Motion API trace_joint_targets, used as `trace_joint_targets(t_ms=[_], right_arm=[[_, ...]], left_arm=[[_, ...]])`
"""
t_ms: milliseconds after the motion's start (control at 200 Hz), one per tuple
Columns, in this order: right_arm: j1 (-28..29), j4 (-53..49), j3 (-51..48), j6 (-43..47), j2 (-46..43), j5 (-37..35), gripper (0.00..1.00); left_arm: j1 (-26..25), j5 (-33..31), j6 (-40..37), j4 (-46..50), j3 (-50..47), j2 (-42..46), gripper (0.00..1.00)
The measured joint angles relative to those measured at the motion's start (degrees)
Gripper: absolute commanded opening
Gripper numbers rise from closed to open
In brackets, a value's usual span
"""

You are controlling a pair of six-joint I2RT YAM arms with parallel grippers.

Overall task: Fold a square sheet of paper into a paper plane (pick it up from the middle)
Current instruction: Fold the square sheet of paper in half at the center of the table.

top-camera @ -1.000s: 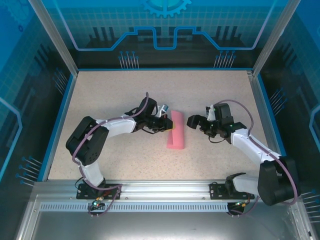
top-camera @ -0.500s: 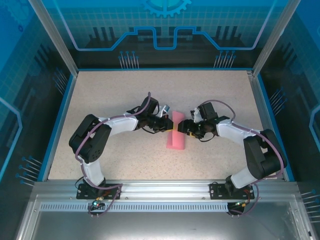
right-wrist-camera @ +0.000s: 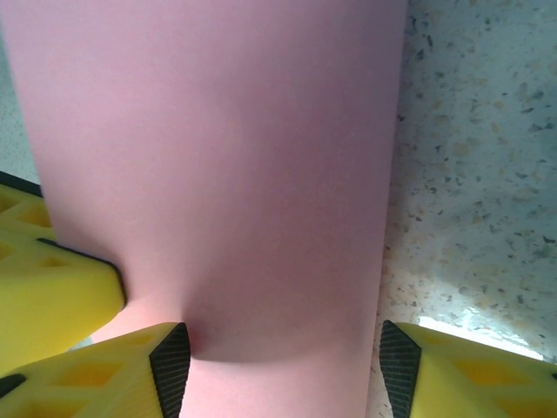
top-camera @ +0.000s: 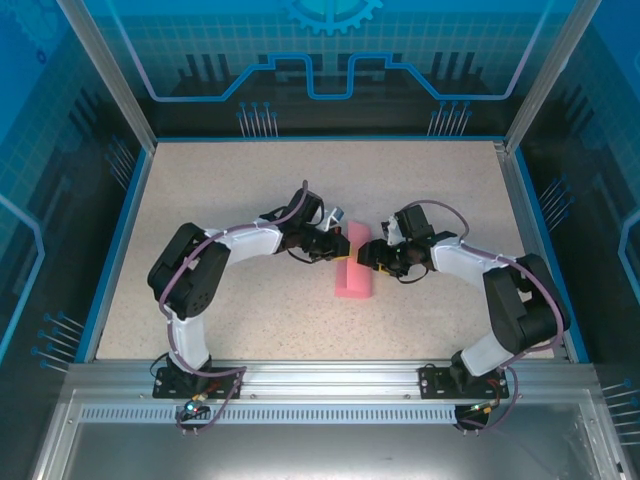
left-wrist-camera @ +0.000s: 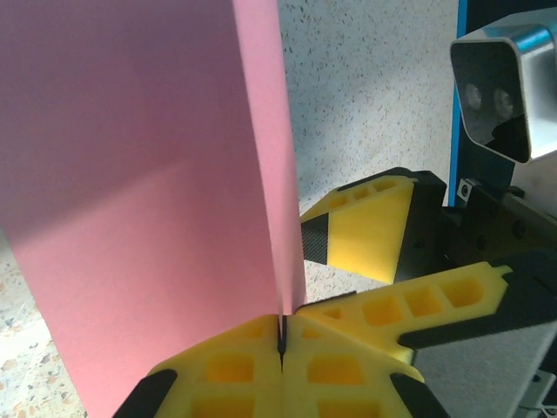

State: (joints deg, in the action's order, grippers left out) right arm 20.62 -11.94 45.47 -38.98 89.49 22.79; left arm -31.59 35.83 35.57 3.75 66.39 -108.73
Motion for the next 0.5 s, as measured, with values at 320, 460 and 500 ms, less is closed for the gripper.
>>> trace_joint_targets(t_ms=[320, 460, 500], right_arm=[[-2.05, 0.24, 0.02, 0.11, 2.40, 0.76, 0.58], [-2.36, 0.66, 0.02, 0.74, 4.20, 2.54, 0.58], [-2.36, 0.81, 0.02, 0.92, 4.74, 3.04, 0.58]], left_arm=[[0.00, -1.70, -0.90, 2.73, 0.85, -0.37, 0.05], [0.04, -2.21, -1.07, 3.45, 0.87, -0.44, 0.07], [0.04, -2.40, -1.07, 3.52, 0.87, -0.46, 0.08]])
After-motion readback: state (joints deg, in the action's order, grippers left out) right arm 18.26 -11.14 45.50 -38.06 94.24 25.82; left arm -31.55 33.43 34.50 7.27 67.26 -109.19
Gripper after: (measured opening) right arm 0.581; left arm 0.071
